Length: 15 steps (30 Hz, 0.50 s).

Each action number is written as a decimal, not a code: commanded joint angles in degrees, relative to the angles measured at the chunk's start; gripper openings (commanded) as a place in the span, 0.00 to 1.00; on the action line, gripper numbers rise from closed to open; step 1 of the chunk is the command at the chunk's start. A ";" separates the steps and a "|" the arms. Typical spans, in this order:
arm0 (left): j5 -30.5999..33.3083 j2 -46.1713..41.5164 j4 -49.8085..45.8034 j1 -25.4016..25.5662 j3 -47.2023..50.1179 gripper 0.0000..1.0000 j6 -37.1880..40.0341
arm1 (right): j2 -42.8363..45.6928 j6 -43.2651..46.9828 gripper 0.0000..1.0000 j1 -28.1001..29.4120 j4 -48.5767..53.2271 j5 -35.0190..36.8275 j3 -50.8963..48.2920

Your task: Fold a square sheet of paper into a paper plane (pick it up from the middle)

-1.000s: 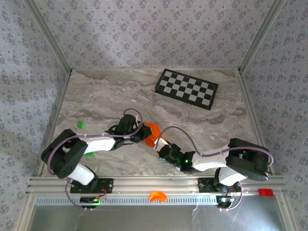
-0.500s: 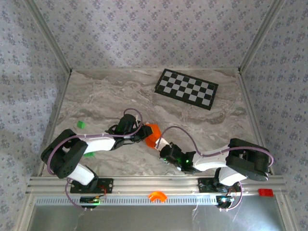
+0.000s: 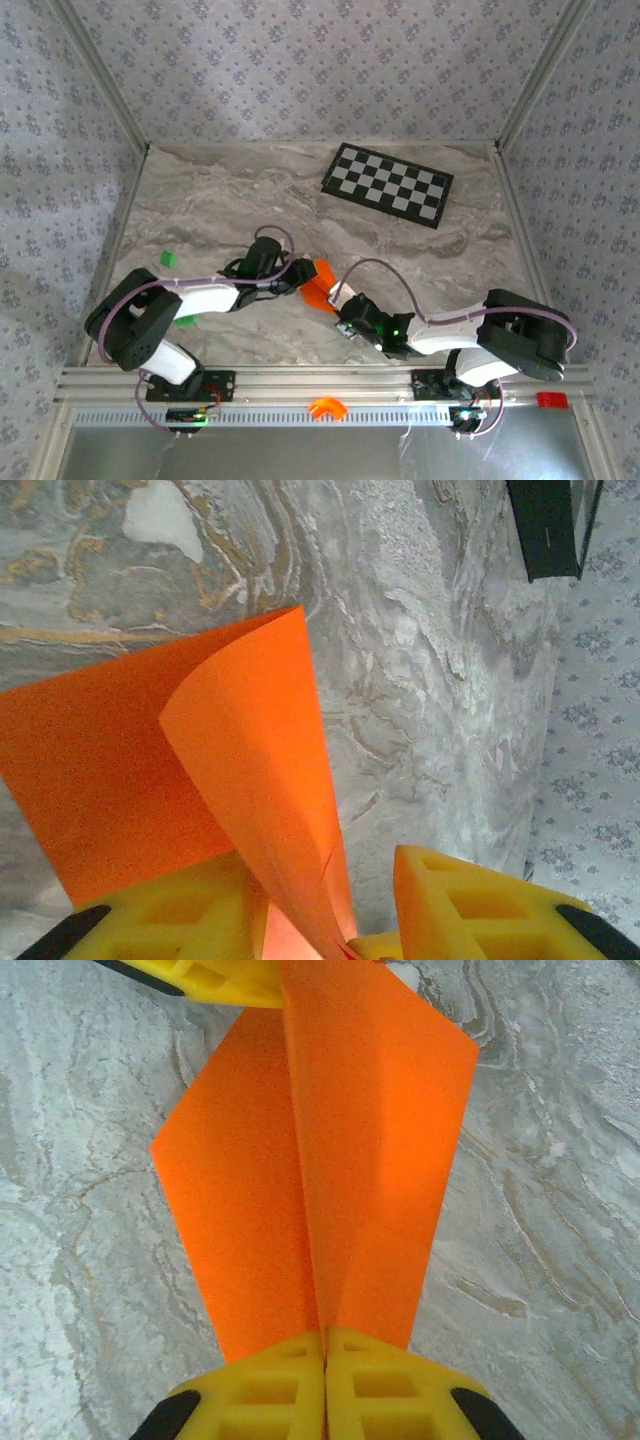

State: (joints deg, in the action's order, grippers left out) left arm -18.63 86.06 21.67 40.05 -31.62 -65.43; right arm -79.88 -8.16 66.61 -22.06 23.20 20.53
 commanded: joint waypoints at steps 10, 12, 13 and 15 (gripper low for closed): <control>0.00 1.50 -5.33 -0.68 -4.28 0.32 0.04 | 0.77 -0.54 0.11 -1.06 -2.06 -2.99 -1.19; 0.08 1.39 -5.74 -0.63 -4.36 0.26 -0.13 | 0.78 -0.68 0.12 -1.15 -1.69 -2.82 -1.04; 0.09 1.23 -5.97 -0.67 -4.42 0.23 -0.16 | 0.79 -0.71 0.13 -1.22 -1.42 -2.73 -1.03; 0.13 1.07 -6.32 -0.67 -4.50 0.19 -0.34 | 0.84 -0.64 0.15 -1.30 -1.08 -2.68 -0.89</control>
State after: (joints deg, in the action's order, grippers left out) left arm -18.61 86.80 17.02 39.70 -34.79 -65.89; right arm -79.85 -8.19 65.73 -23.40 20.56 20.12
